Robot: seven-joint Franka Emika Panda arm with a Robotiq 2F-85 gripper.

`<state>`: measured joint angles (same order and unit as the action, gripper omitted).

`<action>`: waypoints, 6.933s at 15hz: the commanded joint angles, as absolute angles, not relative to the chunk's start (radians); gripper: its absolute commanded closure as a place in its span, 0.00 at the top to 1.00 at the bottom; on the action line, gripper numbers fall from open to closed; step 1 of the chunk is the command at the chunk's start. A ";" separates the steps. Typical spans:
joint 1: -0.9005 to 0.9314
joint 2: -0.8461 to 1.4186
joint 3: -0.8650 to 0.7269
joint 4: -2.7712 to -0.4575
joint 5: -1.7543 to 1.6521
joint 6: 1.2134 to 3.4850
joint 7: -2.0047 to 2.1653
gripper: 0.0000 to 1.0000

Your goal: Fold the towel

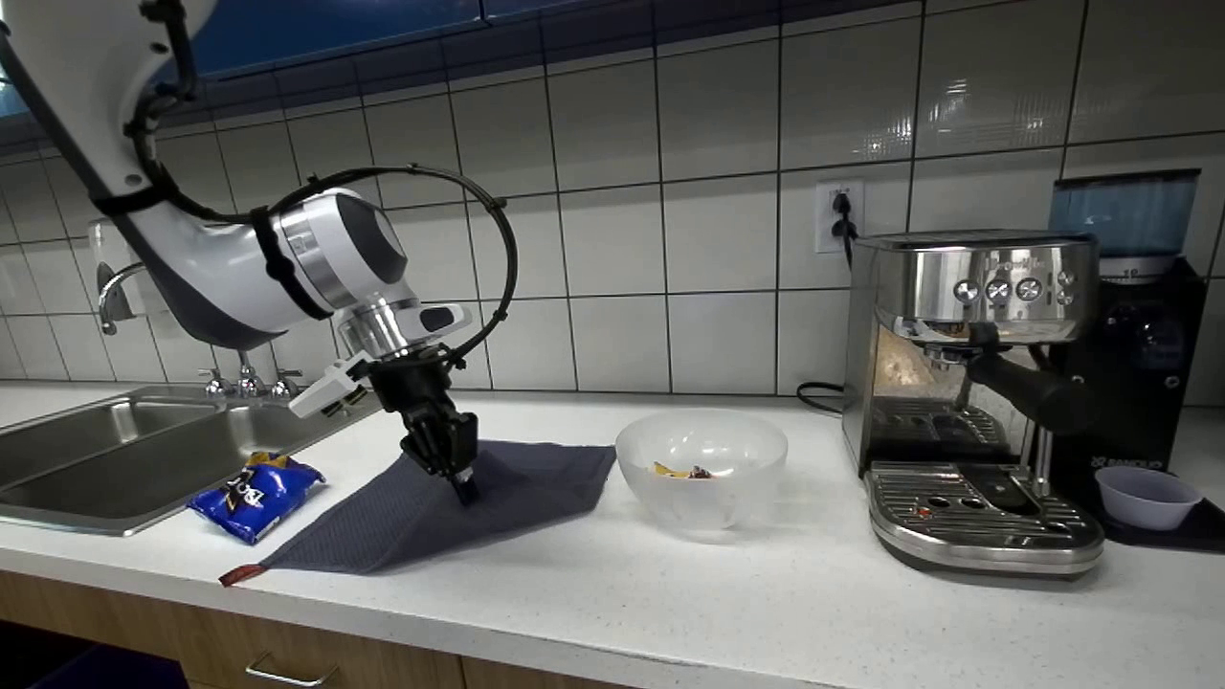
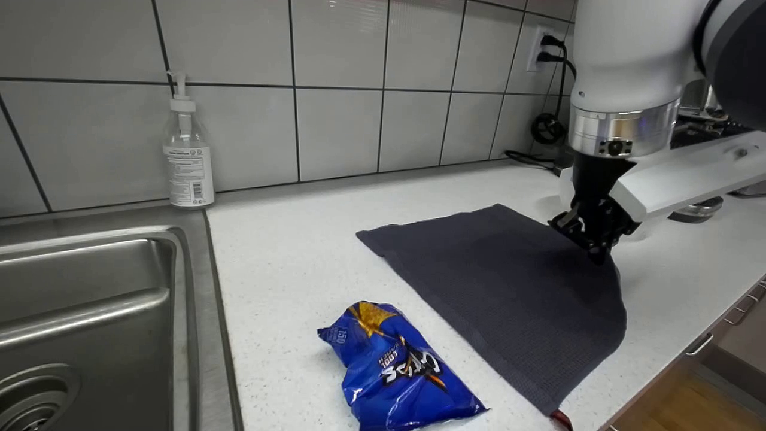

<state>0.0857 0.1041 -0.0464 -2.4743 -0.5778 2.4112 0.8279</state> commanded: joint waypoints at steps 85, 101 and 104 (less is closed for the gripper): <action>0.189 0.453 -0.072 -1.956 -0.157 2.502 0.410 1.00; 0.156 0.518 -0.188 -1.905 -0.116 2.481 0.602 1.00; 0.150 0.535 -0.202 -1.889 -0.115 2.474 0.645 1.00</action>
<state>0.1597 0.5133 -0.1949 -1.9307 -0.1317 2.5136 0.5983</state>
